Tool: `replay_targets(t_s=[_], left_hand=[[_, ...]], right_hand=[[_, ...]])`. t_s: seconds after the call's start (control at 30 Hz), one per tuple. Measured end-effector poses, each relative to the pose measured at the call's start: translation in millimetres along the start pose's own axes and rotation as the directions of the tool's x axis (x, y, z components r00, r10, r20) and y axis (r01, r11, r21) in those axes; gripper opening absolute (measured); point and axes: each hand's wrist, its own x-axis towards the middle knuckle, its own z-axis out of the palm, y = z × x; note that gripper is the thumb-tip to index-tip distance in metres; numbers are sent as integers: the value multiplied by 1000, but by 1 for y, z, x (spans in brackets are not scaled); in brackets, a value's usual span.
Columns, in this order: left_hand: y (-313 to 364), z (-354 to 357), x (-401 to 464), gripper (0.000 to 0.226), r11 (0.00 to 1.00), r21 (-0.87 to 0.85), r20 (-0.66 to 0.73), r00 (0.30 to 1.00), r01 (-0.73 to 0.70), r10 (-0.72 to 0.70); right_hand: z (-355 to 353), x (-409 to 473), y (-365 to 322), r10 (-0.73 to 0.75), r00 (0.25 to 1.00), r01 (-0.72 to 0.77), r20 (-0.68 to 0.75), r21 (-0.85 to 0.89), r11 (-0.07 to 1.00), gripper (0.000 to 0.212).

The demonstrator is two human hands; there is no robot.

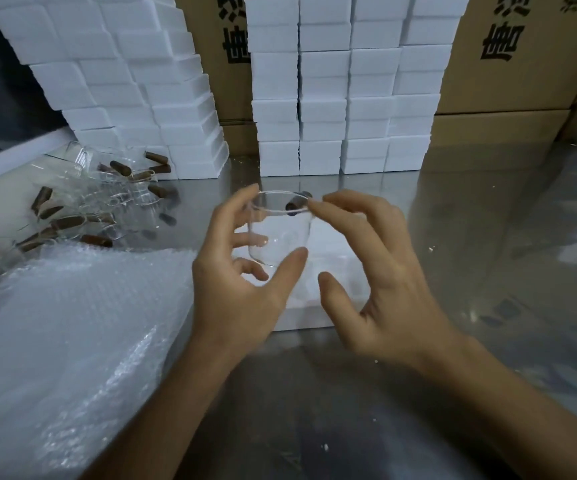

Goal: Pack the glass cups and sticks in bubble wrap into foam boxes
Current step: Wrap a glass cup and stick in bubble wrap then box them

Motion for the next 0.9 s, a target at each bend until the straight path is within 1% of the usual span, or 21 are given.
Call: replay_targets(t_s=[0.03,0.1,0.2,0.27,0.33,0.4,0.47,0.53,0.6,0.63,0.67,0.7,0.73,0.77,0.8,0.83,0.87,0.9], left_hand=[[0,-2,2,66,994,-91,16,998,58,-56],[1,-6,5,63,957,-243,91,986,159,-140],[2,-9,7,65,867,-398,264,942,300,-205],[0,-10,8,66,821,-433,354,908,371,-224],[-2,-11,8,69,791,-453,408,884,411,-226],[-3,-12,8,73,789,-447,449,869,421,-209],[-4,-12,8,72,813,-412,458,865,412,-206],[-4,-11,8,65,857,-357,426,881,373,-206],[-3,-12,9,51,925,-264,337,925,274,-177],[-3,-13,10,43,970,-171,263,957,173,-124],[-3,-17,12,34,999,-22,188,982,33,-28],[-2,-23,14,27,980,159,134,986,-122,101],[-2,-29,17,23,915,318,111,968,-249,225],[-3,-36,19,20,849,429,87,950,-308,301],[-2,-42,22,19,819,494,46,949,-294,313],[-2,-48,25,18,809,541,-15,959,-229,282],[-2,-53,28,18,785,603,-78,970,-139,232],[-4,-58,30,16,734,678,-131,976,-40,174]], right_hand=[[0,0,3,-4,1000,4,21,-26,1000,66],[1,1,8,-13,999,17,51,-78,997,72],[0,1,14,-13,999,15,31,-70,997,71],[-2,2,16,-20,1000,20,-11,-51,998,66],[-2,2,16,-29,999,28,-13,-74,997,69],[-1,1,14,-12,1000,14,25,-81,997,74],[-1,1,12,9,999,-6,40,-72,997,73],[0,2,12,14,999,-12,32,-43,999,66],[0,3,11,18,1000,-17,22,-13,1000,61],[1,2,12,23,1000,-23,15,-5,1000,60],[1,2,12,31,999,-31,10,2,1000,59],[1,1,13,44,999,-44,6,9,999,60],[1,0,13,58,998,-58,2,14,998,60],[1,0,14,67,998,-67,-2,19,998,60],[1,0,14,70,997,-70,-13,21,997,60],[1,1,15,67,997,-66,-28,24,998,59],[1,1,15,61,997,-60,-44,27,998,58],[1,2,16,56,997,-54,-56,29,998,57]])
